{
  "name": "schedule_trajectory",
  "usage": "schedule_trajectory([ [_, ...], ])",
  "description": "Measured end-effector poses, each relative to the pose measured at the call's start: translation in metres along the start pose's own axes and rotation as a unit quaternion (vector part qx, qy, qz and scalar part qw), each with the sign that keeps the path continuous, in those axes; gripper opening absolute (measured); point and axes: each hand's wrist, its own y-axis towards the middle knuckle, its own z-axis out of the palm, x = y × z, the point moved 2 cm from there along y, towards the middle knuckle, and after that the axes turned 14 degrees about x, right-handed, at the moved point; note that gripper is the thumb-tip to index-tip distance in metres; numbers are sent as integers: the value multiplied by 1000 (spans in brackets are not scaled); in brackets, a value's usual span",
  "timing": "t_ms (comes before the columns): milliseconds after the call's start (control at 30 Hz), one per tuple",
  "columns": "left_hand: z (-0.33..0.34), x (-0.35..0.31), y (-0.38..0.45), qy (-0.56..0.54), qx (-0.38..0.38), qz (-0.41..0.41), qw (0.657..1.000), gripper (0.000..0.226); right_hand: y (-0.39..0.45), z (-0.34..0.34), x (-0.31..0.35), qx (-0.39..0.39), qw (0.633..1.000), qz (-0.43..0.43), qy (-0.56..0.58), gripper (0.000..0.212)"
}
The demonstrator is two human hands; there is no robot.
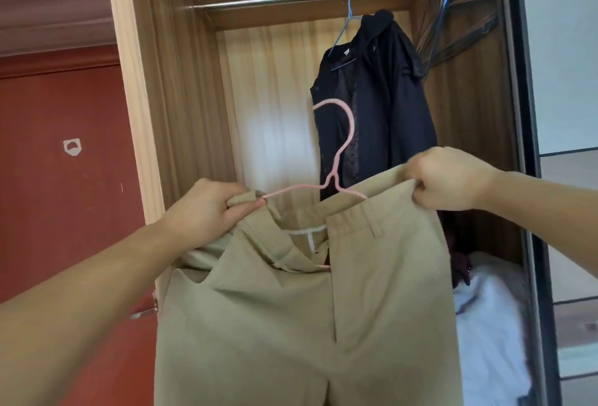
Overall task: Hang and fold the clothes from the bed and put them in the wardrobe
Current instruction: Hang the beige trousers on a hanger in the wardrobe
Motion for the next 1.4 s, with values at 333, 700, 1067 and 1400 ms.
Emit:
schedule_trajectory([
  [333,-2,12,-3,-104,-122,-102,982,26,-29,12,13,19,918,95,386,76],
  [700,4,24,11,-217,-17,-170,961,50,-45,-42,20,132,822,4,553,38],
  [1067,-33,-37,96,-164,-14,-147,975,56,-67,-99,-5,49,807,65,585,45],
  [1400,-67,-48,161,-94,-104,-169,976,43,-46,-146,0,-66,778,142,609,24],
])
